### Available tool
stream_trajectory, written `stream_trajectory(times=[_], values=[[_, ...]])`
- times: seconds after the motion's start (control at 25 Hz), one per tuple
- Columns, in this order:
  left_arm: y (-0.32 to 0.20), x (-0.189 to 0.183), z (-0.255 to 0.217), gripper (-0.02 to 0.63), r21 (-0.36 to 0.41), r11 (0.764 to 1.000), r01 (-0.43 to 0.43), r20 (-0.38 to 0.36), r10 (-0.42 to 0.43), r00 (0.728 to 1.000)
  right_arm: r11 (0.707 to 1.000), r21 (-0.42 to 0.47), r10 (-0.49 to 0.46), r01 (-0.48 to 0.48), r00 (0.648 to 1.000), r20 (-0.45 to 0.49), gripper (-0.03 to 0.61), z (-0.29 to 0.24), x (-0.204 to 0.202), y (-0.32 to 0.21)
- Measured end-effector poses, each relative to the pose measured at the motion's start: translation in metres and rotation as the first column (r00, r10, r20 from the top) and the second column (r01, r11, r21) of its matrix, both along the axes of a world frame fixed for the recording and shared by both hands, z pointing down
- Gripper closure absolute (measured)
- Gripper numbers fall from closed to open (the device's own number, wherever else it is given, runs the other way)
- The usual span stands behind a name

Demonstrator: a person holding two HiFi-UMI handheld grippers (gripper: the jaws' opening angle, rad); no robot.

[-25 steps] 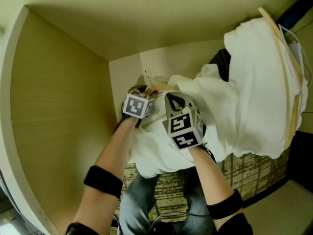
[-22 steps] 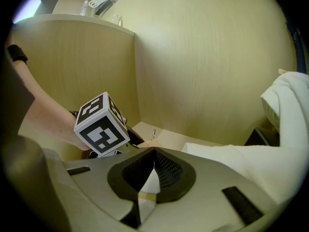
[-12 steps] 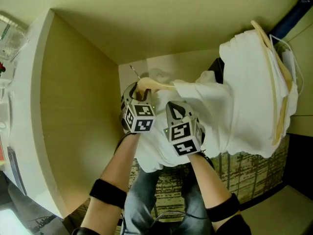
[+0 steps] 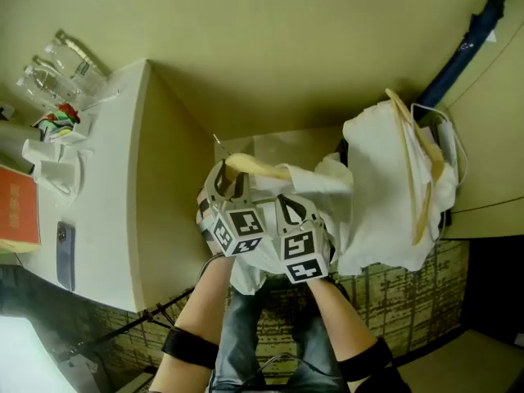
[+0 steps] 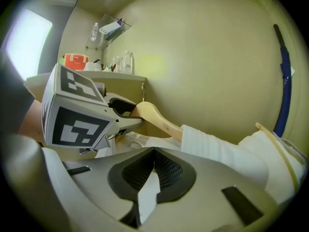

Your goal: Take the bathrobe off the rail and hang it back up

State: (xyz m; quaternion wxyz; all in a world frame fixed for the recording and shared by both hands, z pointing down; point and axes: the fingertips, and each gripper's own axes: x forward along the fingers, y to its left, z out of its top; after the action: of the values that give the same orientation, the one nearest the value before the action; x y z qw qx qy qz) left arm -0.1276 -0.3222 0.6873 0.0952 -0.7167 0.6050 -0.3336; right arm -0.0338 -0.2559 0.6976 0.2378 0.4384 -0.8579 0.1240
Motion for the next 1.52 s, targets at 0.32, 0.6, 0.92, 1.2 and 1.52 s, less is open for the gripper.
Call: stream_trajectory(times=[0.32, 0.6, 0.92, 1.2, 1.52], values=[[0.033, 0.013, -0.124, 0.42, 0.148, 0.989, -0.004, 0.042, -0.002, 0.999, 0.991, 0.136, 0.007, -0.009, 1.0, 0.013, 0.557, -0.119, 0.023, 0.022], [0.041, 0.037, -0.274, 0.421, 0.326, 0.945, -0.037, 0.061, 0.018, 0.998, 0.962, 0.268, 0.026, -0.044, 0.997, 0.07, 0.557, -0.231, 0.038, 0.031], [0.042, 0.056, -0.438, 0.422, 0.483, 0.87, -0.099, 0.087, 0.064, 0.994, 0.879, 0.473, 0.009, -0.065, 0.993, 0.12, 0.557, -0.401, 0.045, 0.03], [0.046, 0.062, -0.576, 0.422, 0.604, 0.787, -0.128, 0.06, 0.115, 0.992, 0.779, 0.621, 0.002, -0.089, 0.99, 0.138, 0.557, -0.53, 0.05, 0.035], [0.056, 0.06, -0.707, 0.422, 0.716, 0.68, -0.157, 0.045, 0.179, 0.983, 0.654, 0.751, -0.002, -0.093, 0.992, 0.125, 0.557, -0.65, 0.045, 0.048]])
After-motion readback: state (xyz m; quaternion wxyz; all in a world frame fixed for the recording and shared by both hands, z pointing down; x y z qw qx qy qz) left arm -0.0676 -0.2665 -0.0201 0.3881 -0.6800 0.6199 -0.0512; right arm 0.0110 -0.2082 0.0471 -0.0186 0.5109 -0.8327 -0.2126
